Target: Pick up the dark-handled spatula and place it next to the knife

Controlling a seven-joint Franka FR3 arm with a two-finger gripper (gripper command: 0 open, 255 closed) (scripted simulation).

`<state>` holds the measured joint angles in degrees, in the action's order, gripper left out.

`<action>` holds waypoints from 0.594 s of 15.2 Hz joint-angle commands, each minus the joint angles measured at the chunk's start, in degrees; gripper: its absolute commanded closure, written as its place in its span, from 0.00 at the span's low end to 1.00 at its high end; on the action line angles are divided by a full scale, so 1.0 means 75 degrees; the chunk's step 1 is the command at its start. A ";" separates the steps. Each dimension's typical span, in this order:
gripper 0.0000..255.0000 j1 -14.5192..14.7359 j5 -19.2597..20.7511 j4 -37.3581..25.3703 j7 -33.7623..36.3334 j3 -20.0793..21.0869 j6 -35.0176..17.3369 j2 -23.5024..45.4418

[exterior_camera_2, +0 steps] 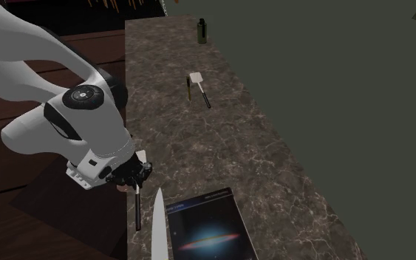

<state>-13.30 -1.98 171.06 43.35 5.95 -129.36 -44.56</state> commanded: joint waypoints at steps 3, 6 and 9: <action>0.00 0.0000 0.0000 0.0001 0.0000 0.0000 -0.0001 0.0001; 0.00 0.0000 0.0000 0.0001 0.0000 0.0000 -0.0001 0.0001; 0.00 0.0011 0.0001 -0.0155 -0.0004 -0.0014 0.0381 -0.0226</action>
<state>-13.26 -1.96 170.44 43.35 5.90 -128.04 -45.37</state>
